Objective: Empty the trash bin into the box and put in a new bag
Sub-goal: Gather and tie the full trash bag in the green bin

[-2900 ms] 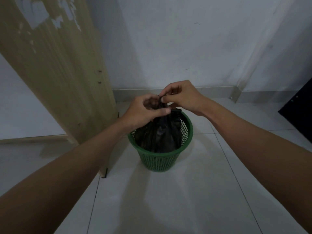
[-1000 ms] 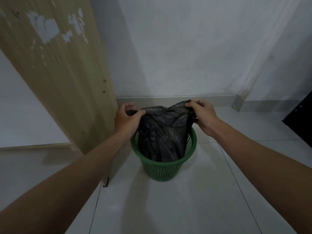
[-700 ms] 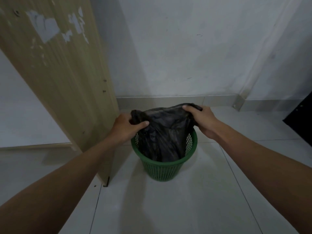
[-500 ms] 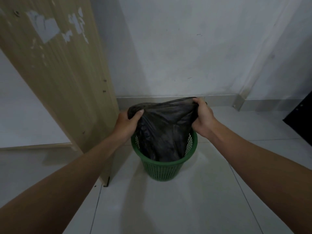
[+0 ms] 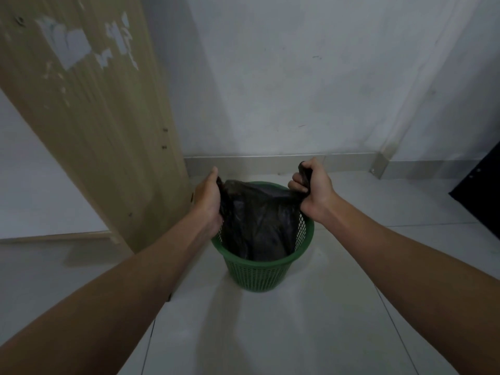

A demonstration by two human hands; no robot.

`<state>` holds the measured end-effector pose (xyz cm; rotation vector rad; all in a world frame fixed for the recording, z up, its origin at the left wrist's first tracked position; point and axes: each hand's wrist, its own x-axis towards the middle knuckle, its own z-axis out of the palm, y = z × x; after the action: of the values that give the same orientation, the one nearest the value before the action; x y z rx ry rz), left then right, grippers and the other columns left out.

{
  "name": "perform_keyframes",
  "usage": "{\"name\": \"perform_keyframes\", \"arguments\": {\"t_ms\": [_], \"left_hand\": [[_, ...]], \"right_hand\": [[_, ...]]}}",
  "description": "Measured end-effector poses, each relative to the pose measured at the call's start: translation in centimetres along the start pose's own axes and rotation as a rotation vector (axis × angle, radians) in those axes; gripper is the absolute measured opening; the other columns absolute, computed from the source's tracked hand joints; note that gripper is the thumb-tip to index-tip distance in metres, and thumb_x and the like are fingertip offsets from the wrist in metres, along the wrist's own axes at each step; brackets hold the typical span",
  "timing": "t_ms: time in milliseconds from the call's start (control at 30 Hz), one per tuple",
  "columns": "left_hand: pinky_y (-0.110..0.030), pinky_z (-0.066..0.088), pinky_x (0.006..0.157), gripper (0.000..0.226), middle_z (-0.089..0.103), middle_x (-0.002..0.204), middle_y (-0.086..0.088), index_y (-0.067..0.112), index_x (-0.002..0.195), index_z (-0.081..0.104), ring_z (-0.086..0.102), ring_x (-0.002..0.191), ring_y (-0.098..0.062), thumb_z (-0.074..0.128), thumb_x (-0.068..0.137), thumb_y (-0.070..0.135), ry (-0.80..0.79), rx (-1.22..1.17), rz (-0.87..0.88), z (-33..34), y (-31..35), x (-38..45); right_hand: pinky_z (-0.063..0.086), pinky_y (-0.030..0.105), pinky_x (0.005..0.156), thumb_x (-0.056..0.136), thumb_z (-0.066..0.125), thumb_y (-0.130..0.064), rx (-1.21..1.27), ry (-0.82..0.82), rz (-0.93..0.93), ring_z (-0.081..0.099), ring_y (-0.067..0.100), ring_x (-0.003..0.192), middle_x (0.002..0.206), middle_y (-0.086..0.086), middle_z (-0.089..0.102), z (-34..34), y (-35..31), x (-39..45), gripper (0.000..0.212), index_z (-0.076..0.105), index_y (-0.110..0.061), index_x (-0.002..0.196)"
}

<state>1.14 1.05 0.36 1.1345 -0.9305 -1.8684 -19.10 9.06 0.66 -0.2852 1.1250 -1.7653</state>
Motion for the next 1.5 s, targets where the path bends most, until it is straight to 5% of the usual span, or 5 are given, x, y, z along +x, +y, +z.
{"name": "perform_keyframes", "arguments": {"t_ms": [367,533,967,1133,1500], "left_hand": [[-0.021,0.05,0.092,0.072,0.065,0.116,0.018,0.035,0.118,0.06,0.06,0.104,0.003,0.079,0.062,0.075,-0.241,1.028,0.551,-4.0,-0.6,-1.6],[-0.023,0.049,0.074,0.013,0.072,0.076,0.018,0.027,0.086,0.076,0.064,0.079,-0.002,0.072,0.092,0.016,-0.134,0.707,0.522,-4.0,-0.6,0.4],[-0.039,0.057,0.079,0.054,0.074,0.083,-0.014,0.002,0.088,0.064,0.073,0.085,-0.029,0.033,0.106,0.043,-0.135,-0.242,-0.126,1.1,-0.5,0.2],[-0.028,0.036,0.052,0.033,0.034,0.056,0.002,0.021,0.078,0.042,0.036,0.044,-0.01,0.04,0.108,0.037,-0.144,0.163,0.138,2.3,-1.7,0.2],[-0.027,0.054,0.076,0.034,0.074,0.091,0.013,0.031,0.088,0.072,0.069,0.088,-0.005,0.067,0.084,0.064,-0.081,0.85,0.412,-0.2,-3.2,-1.4]], "right_hand": [[0.023,0.028,0.051,0.09,0.039,-0.011,-0.095,0.128,-0.158,0.031,0.013,0.046,0.056,0.0,0.041,1.4,0.0,0.7,0.019,0.055,-0.013,0.078],[0.02,0.026,0.05,0.092,0.036,-0.011,-0.013,0.224,-0.155,0.027,0.012,0.044,0.055,0.0,0.036,0.8,-0.3,0.9,0.023,0.051,-0.012,0.075],[0.014,0.016,0.035,0.092,0.03,-0.012,-0.026,0.124,-0.071,0.016,0.009,0.036,0.047,-0.005,0.025,1.1,0.1,0.0,0.025,0.047,-0.016,0.074],[0.017,0.019,0.041,0.092,0.035,-0.01,-0.332,0.052,-0.147,0.019,0.01,0.04,0.05,-0.004,0.026,2.6,0.6,-0.2,0.018,0.051,-0.012,0.084],[0.054,0.018,0.075,0.077,0.08,-0.059,-0.813,0.002,-0.325,0.073,0.003,0.09,0.099,-0.008,0.077,0.0,1.3,-2.0,0.048,0.074,-0.024,0.108]]}}
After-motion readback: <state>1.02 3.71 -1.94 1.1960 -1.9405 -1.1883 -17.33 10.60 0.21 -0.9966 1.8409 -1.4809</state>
